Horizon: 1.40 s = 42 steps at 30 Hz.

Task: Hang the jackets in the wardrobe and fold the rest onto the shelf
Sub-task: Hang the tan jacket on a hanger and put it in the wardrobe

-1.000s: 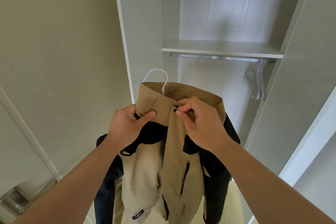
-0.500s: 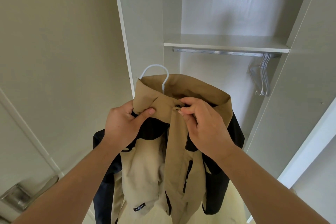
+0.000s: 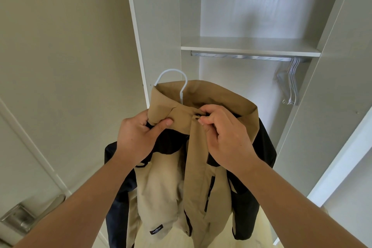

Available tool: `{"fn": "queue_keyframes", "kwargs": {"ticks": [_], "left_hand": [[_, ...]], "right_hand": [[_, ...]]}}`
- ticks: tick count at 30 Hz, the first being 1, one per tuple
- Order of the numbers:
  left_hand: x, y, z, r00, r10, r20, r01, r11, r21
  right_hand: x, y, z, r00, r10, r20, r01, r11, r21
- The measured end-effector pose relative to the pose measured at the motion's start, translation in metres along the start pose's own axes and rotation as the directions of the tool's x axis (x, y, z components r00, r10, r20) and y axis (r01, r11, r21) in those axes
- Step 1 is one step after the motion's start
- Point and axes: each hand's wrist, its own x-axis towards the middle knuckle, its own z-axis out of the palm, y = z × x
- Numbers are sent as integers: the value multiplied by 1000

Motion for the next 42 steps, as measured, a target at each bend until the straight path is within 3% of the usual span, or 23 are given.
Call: {"fn": "queue_keyframes", "kwargs": {"ticks": [18, 24, 34, 36, 39, 41, 42], "left_hand": [[-3, 2, 5, 997, -64, 45, 64, 998, 12], [-4, 0, 7, 995, -80, 52, 79, 997, 7], [-5, -1, 9, 987, -135, 82, 135, 991, -2], [-5, -3, 8, 986, -147, 84, 147, 989, 11], [-3, -6, 6, 980, -169, 109, 167, 986, 29], [-3, -7, 6, 978, -145, 152, 138, 989, 55], [-3, -7, 6, 976, -133, 172, 122, 990, 77]], "right_hand": [[8, -9, 2, 992, 104, -66, -101, 994, 45], [13, -12, 4, 960, 276, 44, -279, 954, 110], [14, -8, 6, 944, 279, 174, -296, 952, 83], [17, -2, -2, 896, 298, 328, -346, 934, 96], [27, 8, -11, 744, 377, 551, -526, 839, 137], [32, 17, -11, 672, 476, 568, -644, 753, 131], [33, 21, -10, 674, 505, 539, -626, 778, 54]]}}
